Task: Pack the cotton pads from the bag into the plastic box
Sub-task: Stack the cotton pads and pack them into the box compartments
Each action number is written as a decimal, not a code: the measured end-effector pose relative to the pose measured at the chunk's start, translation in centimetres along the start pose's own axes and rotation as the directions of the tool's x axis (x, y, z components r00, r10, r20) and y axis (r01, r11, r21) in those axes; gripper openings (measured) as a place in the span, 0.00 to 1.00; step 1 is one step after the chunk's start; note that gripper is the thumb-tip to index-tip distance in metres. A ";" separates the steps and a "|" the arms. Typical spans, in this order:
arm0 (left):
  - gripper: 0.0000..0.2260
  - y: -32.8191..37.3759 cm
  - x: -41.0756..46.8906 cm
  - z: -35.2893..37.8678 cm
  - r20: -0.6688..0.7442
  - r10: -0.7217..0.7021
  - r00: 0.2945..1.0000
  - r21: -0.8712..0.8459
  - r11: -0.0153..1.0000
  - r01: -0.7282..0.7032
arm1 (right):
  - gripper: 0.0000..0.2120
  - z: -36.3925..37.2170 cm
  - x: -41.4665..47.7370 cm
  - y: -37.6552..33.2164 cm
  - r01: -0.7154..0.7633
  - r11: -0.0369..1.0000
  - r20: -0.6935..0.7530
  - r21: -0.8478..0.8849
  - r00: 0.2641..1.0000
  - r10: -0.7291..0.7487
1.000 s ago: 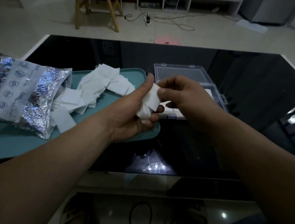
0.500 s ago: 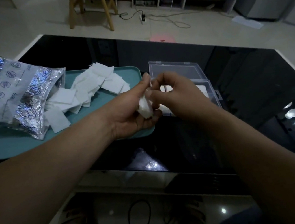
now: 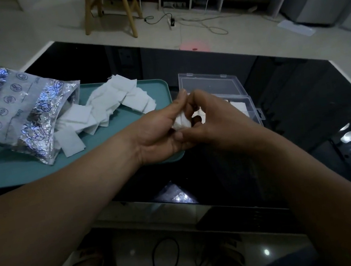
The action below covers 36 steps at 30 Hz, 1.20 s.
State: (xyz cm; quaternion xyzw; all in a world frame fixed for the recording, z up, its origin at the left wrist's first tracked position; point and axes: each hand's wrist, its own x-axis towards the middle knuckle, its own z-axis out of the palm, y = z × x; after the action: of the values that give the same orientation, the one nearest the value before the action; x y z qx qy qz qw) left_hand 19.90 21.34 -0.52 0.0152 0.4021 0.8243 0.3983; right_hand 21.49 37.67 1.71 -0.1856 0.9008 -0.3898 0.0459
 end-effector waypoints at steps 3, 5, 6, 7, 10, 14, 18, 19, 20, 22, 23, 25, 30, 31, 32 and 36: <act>0.23 -0.1 0.0 -0.5 0.034 0.009 0.999 -0.036 0.999 -0.008 | 0.19 -0.2 0.1 0.4 -0.020 0.998 0.002 0.060 1.000 0.019; 0.23 0.0 0.0 -0.5 0.057 0.027 0.998 -0.063 0.998 -0.024 | 0.17 -0.5 0.0 0.5 -0.034 0.990 0.010 0.139 0.999 0.032; 0.23 0.1 -0.1 -0.5 0.066 0.039 0.997 -0.059 0.998 -0.035 | 0.17 -0.7 -0.1 0.5 -0.033 0.986 0.016 0.163 0.999 0.031; 0.23 0.2 -0.2 -0.4 0.086 0.049 0.995 -0.049 0.998 -0.045 | 0.17 -0.8 -0.1 0.4 -0.033 0.985 0.019 0.169 0.999 0.030; 0.21 0.3 -0.4 -0.6 0.102 0.067 0.992 -0.026 0.998 -0.065 | 0.17 -0.8 0.0 0.5 -0.030 0.992 0.010 0.125 1.000 0.029; 0.17 0.4 -0.4 -1.1 0.090 0.073 0.993 -0.063 0.996 -0.068 | 0.20 -0.5 0.0 0.3 -0.028 0.992 0.002 0.124 1.000 0.028; 0.18 0.4 -0.1 -1.0 0.094 0.050 0.994 -0.069 0.997 -0.044 | 0.17 -0.4 0.0 -0.2 -0.003 0.992 -0.011 0.125 1.000 0.004; 0.19 0.3 0.0 -1.0 0.078 0.043 0.996 -0.076 0.996 -0.037 | 0.17 -0.3 0.0 -0.3 0.001 0.993 -0.013 0.118 1.000 0.000; 0.19 0.3 0.1 -1.1 0.065 0.030 0.997 -0.081 0.996 -0.025 | 0.18 -0.1 0.0 -0.3 0.005 0.994 -0.017 0.105 1.000 -0.003; 0.19 0.3 0.2 -1.3 0.038 0.002 0.999 -0.080 0.997 0.001 | 0.21 0.3 0.1 -0.2 0.010 0.998 -0.032 0.056 0.999 -0.009; 0.19 0.2 0.2 -1.2 0.018 -0.008 1.000 -0.075 0.997 0.009 | 0.21 0.5 0.1 -0.1 0.013 0.999 -0.041 0.035 0.999 -0.011; 0.20 0.0 0.3 -1.3 -0.008 -0.021 1.000 -0.069 0.997 0.020 | 0.22 0.8 0.2 0.0 0.010 1.000 -0.042 0.014 0.999 -0.010; 0.21 0.1 -0.2 -0.9 -0.031 -0.013 0.999 -0.113 0.994 0.010 | 0.20 1.2 0.2 0.1 -0.011 1.000 -0.025 -0.002 1.000 0.011; 0.19 0.3 -0.2 -1.0 -0.055 -0.003 0.998 -0.114 0.993 -0.004 | 0.19 1.1 0.2 0.0 -0.015 1.000 -0.024 -0.005 1.000 0.015; 0.18 0.5 -0.2 -1.1 -0.086 0.014 0.996 -0.115 0.993 -0.024 | 0.17 1.0 0.1 0.0 -0.019 1.000 -0.036 -0.004 0.999 0.019; 0.21 0.7 0.7 -0.8 -0.248 0.104 0.963 -0.077 0.989 -0.126 | 0.09 1.1 0.2 0.2 -0.095 0.992 -0.230 0.082 0.967 0.112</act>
State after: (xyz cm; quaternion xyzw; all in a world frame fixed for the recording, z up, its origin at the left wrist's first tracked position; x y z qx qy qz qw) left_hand 18.69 21.06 -0.80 -0.0812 0.4080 0.8593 0.2977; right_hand 21.54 36.95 0.83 -0.0893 0.8940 -0.4377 -0.0339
